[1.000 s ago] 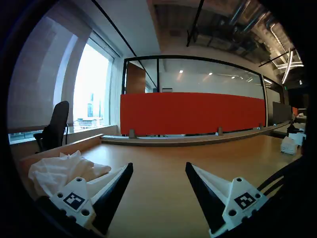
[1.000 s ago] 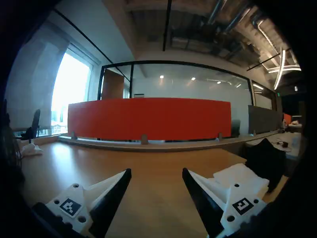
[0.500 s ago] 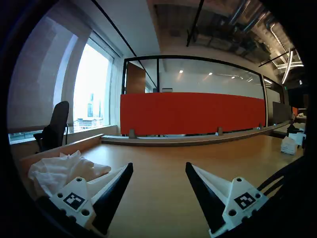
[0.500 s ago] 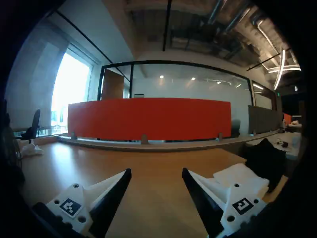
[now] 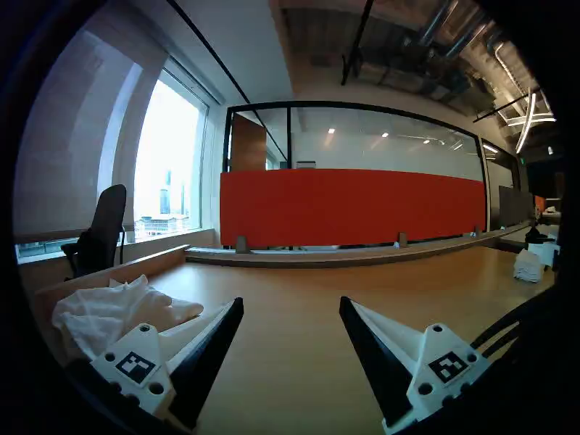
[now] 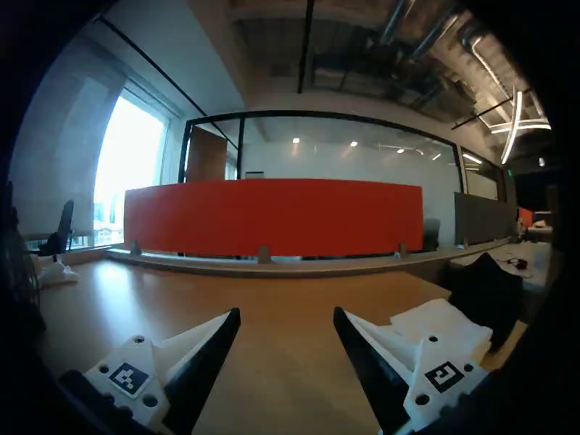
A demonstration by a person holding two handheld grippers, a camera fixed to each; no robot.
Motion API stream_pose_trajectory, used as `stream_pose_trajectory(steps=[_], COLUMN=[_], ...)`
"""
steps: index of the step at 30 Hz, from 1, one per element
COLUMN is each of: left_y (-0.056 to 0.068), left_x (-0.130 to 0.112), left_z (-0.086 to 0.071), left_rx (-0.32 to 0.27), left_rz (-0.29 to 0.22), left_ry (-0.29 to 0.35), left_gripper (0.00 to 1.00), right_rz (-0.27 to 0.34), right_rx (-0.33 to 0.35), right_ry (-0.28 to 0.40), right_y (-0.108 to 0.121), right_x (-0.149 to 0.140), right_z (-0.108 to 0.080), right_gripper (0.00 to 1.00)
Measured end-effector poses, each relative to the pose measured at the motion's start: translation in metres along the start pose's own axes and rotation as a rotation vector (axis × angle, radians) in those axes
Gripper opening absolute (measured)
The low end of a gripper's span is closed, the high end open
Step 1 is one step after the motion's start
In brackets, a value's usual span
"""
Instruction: Fold towel
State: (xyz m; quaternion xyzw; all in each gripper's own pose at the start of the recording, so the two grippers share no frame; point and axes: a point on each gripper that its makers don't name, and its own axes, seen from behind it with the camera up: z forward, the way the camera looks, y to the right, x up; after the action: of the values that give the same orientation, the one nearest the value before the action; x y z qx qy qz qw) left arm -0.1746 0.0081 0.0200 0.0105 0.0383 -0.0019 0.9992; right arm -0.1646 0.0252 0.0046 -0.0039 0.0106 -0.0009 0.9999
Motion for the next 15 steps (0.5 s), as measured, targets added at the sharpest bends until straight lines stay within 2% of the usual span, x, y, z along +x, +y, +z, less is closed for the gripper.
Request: stream_pose_trajectory(steps=[15], left_y=[-0.0002], left_x=[0.0022], left_z=[0.0004], left_rx=[-0.001], left_rz=[0.000], left_ry=[-0.001], left_gripper=[0.98], right_rz=[0.000], right_rx=[0.000], right_ry=[0.000], right_y=[-0.0002], right_x=[-0.0003], right_z=[0.0004], right_gripper=[0.99])
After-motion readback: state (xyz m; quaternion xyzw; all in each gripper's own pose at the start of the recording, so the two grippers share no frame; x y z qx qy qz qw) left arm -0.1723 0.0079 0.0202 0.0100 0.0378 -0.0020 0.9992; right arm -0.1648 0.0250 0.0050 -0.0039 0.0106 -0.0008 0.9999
